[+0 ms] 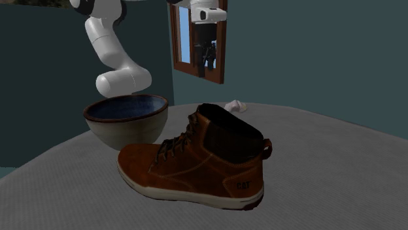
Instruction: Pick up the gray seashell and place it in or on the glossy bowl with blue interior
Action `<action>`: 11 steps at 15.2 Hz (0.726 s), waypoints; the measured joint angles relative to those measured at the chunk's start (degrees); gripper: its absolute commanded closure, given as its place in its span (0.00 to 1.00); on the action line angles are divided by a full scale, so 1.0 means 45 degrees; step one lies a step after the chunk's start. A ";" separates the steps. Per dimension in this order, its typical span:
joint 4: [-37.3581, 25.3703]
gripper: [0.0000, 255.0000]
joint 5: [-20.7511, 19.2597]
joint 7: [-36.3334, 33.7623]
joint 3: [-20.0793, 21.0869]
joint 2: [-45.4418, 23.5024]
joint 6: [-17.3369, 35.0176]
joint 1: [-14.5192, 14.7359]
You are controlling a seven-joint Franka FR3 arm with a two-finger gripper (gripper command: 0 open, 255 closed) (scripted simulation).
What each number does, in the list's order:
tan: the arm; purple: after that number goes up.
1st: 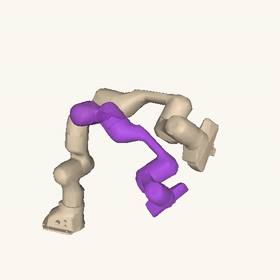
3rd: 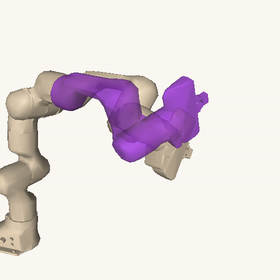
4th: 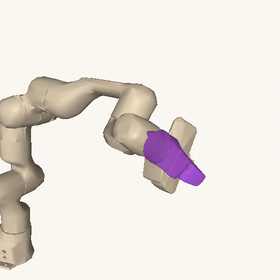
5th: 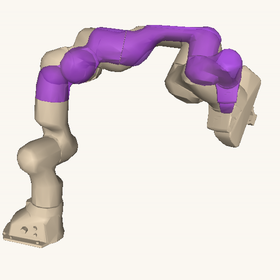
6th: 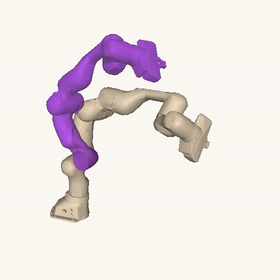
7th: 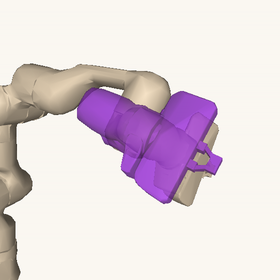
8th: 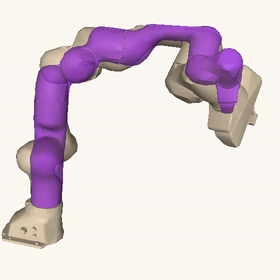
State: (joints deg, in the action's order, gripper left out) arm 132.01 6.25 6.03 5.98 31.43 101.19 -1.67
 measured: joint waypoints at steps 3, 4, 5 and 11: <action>-0.0483 0.00 -0.0158 -0.0381 0.0343 -0.1270 0.0782 -0.0037; -0.0762 0.00 -0.0237 -0.0532 0.0467 -0.1817 0.1051 -0.0054; -0.1033 0.00 -0.0335 -0.0653 0.0554 -0.2289 0.1242 -0.0082; -0.2563 0.00 -0.1005 -0.1383 0.0970 -0.5020 0.2355 -0.0169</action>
State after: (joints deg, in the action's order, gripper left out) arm 120.48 1.73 -0.19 10.34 8.85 111.79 -2.43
